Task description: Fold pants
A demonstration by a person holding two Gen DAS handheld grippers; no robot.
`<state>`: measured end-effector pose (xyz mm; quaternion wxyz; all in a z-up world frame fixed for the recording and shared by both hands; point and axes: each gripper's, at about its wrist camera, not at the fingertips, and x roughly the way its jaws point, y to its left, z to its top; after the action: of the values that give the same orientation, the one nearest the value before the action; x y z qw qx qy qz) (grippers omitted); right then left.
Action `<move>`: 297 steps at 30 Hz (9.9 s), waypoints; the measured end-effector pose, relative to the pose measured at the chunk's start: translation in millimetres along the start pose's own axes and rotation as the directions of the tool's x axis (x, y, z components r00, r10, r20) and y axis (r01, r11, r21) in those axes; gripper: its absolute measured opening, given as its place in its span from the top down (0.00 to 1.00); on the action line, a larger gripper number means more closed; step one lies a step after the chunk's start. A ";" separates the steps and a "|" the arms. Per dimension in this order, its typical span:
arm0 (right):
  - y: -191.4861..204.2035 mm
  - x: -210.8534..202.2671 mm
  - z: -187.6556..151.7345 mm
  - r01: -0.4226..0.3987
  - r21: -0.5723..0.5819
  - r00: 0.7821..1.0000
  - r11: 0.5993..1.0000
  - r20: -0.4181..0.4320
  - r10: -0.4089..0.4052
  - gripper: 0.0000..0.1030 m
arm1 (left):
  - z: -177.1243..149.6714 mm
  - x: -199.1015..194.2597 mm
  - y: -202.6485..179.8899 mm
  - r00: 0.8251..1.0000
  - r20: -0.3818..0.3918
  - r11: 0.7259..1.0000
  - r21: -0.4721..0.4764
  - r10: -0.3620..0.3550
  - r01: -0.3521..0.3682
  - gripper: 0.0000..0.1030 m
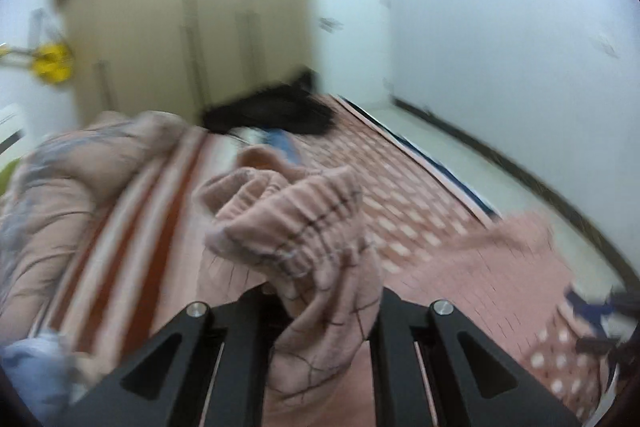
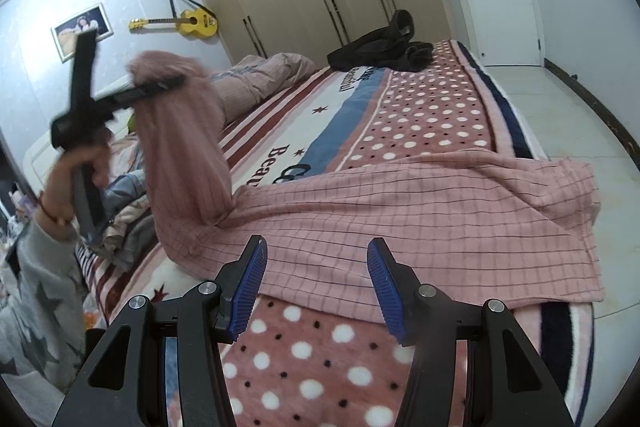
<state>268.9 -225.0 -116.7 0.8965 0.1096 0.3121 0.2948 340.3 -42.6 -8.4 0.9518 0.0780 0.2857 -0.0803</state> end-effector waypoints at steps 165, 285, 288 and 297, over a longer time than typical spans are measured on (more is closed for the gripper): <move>-117.9 27.2 64.9 0.151 0.369 0.962 0.917 0.159 -0.222 0.96 | -114.2 15.2 65.6 0.955 -0.155 0.944 -0.253 -0.254 0.210 0.33; 126.4 239.6 9.6 0.201 -0.592 0.925 0.780 -0.148 -0.350 0.54 | -151.7 -14.8 138.6 0.968 -0.073 0.921 -0.332 -0.242 0.205 0.33; 125.5 243.8 16.5 0.221 -0.563 0.931 0.796 -0.121 -0.344 0.69 | -153.8 -12.5 141.2 0.968 -0.074 0.919 -0.339 -0.242 0.204 0.33; 116.3 213.4 44.3 0.141 -0.429 0.973 0.892 -0.108 -0.205 0.98 | -153.2 -14.0 142.8 0.969 -0.073 0.919 -0.342 -0.236 0.198 0.33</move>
<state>377.8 -4.9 -143.5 0.8956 -0.1360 0.3167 0.2811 275.6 127.9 -112.3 0.9187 -0.1111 0.3554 -0.1318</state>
